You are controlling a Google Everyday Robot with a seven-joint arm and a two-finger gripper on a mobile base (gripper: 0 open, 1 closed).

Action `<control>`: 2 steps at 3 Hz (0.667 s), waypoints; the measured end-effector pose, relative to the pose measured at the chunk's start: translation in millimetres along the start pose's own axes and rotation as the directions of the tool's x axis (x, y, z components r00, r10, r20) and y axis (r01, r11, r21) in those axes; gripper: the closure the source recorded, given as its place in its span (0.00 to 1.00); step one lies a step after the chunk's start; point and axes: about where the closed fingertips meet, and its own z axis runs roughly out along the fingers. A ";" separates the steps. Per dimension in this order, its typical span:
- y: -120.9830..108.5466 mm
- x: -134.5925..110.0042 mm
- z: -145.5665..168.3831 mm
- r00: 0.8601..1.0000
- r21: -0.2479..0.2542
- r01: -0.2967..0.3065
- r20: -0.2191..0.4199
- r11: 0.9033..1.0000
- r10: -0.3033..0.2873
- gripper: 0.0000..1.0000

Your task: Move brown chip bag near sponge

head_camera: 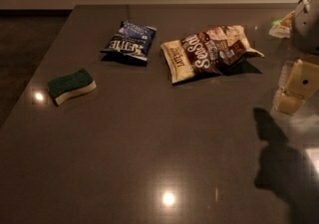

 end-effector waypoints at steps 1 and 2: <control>0.0 0.0 0.0 1.000 0.000 0.000 0.000 1.000 0.000 0.00; -16.8 -19.8 13.6 1.000 0.004 0.013 0.025 1.000 -0.013 0.00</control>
Offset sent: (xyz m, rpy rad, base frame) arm 0.0693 0.0451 -0.0174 0.0525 -0.0169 0.0490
